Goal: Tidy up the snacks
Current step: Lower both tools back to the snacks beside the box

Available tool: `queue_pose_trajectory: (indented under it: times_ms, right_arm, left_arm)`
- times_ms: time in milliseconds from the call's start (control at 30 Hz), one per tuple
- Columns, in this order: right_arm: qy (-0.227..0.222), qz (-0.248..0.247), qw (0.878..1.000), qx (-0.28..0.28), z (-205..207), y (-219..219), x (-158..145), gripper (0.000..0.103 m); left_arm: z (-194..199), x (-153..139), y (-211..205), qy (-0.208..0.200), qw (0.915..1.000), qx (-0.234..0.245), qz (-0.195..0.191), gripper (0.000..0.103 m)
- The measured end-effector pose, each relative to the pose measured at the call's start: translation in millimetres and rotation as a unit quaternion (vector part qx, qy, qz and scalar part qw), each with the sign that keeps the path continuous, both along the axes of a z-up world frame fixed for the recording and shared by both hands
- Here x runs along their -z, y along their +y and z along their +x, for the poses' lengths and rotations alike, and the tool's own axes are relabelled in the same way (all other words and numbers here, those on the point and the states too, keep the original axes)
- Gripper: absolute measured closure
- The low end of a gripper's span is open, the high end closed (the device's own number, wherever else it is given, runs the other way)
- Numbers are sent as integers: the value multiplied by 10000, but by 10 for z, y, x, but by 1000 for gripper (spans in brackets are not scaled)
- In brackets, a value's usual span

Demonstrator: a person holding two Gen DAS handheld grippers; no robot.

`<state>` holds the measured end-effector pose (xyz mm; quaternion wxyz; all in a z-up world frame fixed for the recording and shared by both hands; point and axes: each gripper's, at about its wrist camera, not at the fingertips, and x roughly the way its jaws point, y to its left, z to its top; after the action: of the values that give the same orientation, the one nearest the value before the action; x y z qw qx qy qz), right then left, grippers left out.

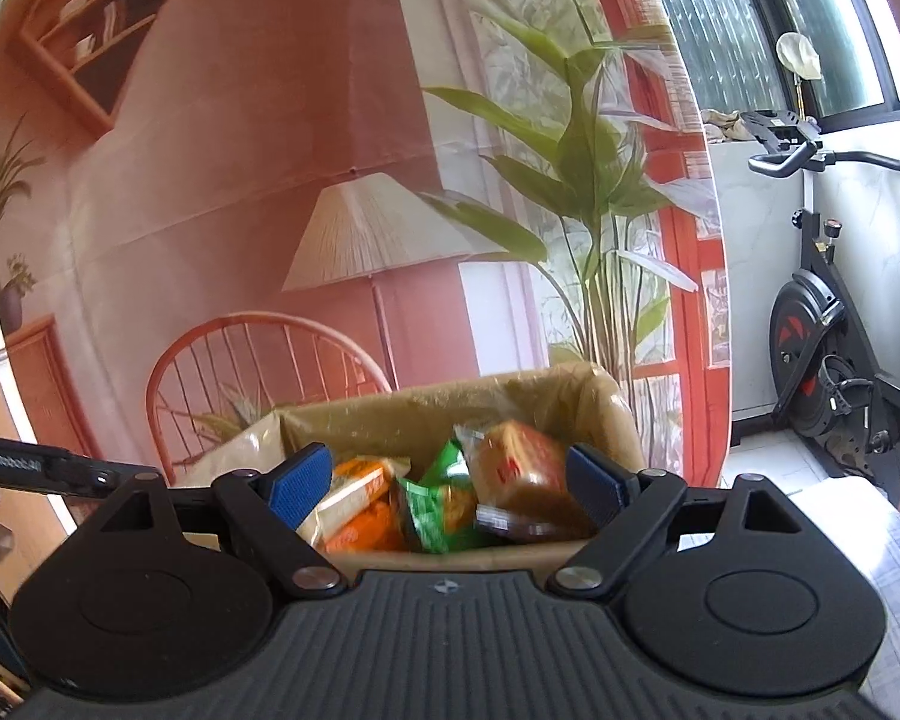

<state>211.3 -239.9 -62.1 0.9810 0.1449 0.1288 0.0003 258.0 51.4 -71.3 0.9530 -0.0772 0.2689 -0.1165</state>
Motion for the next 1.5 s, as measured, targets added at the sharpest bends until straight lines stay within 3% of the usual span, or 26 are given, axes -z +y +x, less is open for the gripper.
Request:
queue_pose_trajectory:
  times_ms: [333,433,600,800,967,1200,1500]
  right_arm:
    - [385,-200,9990,-60,-366,85,461,16]
    - [460,-255,9986,-108,-448,85,591,16]
    - [738,-518,9957,-204,-521,59,898,16]
    - [1125,-851,9898,-203,-563,-27,1392,25]
    - [1468,-628,9871,-142,-552,-167,1713,32]
    - [1736,-393,9839,-162,-501,-295,1915,32]
    - [1745,-377,9837,-211,-484,-254,1947,36]
  left_arm:
    - [-194,740,158,671,9948,-698,-319,37]
    - [-184,952,107,954,9927,-710,-189,37]
    - [-160,1179,111,1259,9885,-784,-298,37]
    - [-171,1339,139,1478,9844,-876,-369,37]
    - [-171,1416,119,1613,9822,-893,-347,37]
    - [-159,1464,60,1719,9812,-798,-367,37]
    - [-145,1583,24,2022,9751,-769,-495,37]
